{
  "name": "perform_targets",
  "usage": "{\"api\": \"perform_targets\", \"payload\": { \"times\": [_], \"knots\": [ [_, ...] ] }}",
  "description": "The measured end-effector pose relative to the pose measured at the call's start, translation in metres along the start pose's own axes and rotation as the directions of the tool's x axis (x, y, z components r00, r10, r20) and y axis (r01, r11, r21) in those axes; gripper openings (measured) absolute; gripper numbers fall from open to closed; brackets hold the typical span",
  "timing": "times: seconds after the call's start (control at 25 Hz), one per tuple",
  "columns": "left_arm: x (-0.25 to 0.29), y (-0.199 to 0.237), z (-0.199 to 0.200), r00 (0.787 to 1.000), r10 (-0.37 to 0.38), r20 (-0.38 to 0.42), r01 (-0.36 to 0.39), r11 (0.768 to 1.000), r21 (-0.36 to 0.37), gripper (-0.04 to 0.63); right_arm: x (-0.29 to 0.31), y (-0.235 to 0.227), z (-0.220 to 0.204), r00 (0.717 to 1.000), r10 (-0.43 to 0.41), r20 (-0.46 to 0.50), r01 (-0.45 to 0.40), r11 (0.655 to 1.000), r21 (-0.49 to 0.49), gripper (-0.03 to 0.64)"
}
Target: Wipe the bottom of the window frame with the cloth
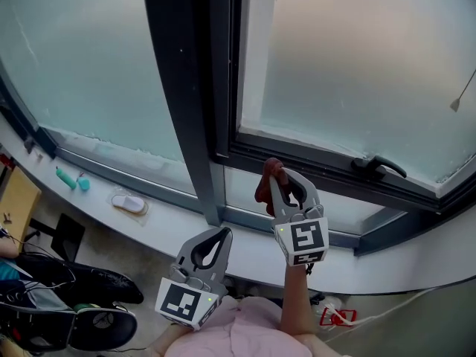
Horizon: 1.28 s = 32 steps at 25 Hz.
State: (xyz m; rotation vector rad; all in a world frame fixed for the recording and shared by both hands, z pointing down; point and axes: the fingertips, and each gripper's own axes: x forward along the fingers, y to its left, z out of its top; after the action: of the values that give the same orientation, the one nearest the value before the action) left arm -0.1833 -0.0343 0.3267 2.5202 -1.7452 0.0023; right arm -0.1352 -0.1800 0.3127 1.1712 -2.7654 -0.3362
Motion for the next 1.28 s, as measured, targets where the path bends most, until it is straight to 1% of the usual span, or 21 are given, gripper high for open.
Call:
{"api": "perform_targets", "payload": {
  "times": [0.08,0.28,0.44,0.52,0.6,0.84,0.92,1.12,1.28],
  "knots": [
    [-0.003,0.011,0.000,1.000,0.010,0.003,-0.010,1.000,0.003,-0.003,0.011,0.009,-0.003,1.000,0.026,-0.005,-0.026,1.000,0.012,0.049],
    [-0.010,0.034,0.001,0.999,0.035,0.013,-0.035,0.999,0.005,-0.003,0.037,0.036,-0.006,0.993,0.122,-0.003,-0.122,0.990,0.069,0.052],
    [-0.011,0.046,0.000,0.999,0.043,0.020,-0.043,0.999,0.000,-0.002,0.049,0.047,0.003,0.986,0.161,0.044,-0.164,0.982,0.092,0.052],
    [-0.010,0.050,-0.001,0.999,0.043,0.022,-0.043,0.999,-0.002,-0.002,0.052,0.048,0.005,0.986,0.157,0.051,-0.160,0.985,0.069,0.051],
    [-0.010,0.055,0.000,0.999,0.044,0.018,-0.044,0.999,-0.005,-0.002,0.057,0.050,0.006,0.987,0.157,0.037,-0.159,0.985,0.059,0.051],
    [-0.006,0.063,0.003,0.999,0.038,0.019,-0.038,0.999,-0.014,-0.002,0.066,0.048,0.003,0.986,0.166,0.029,-0.168,0.977,0.128,0.051],
    [-0.004,0.064,0.002,0.999,0.035,0.019,-0.035,0.999,-0.015,-0.003,0.069,0.045,0.000,0.988,0.155,0.012,-0.155,0.980,0.128,0.051],
    [-0.001,0.065,0.001,0.999,0.035,0.017,-0.034,0.999,-0.018,-0.002,0.080,0.043,-0.006,0.992,0.125,-0.029,-0.122,0.988,0.091,0.051],
    [-0.002,0.067,0.002,0.999,0.043,0.018,-0.042,0.999,-0.020,-0.003,0.094,0.046,-0.016,0.988,0.109,-0.105,-0.108,0.994,0.013,0.051]
  ]
}}
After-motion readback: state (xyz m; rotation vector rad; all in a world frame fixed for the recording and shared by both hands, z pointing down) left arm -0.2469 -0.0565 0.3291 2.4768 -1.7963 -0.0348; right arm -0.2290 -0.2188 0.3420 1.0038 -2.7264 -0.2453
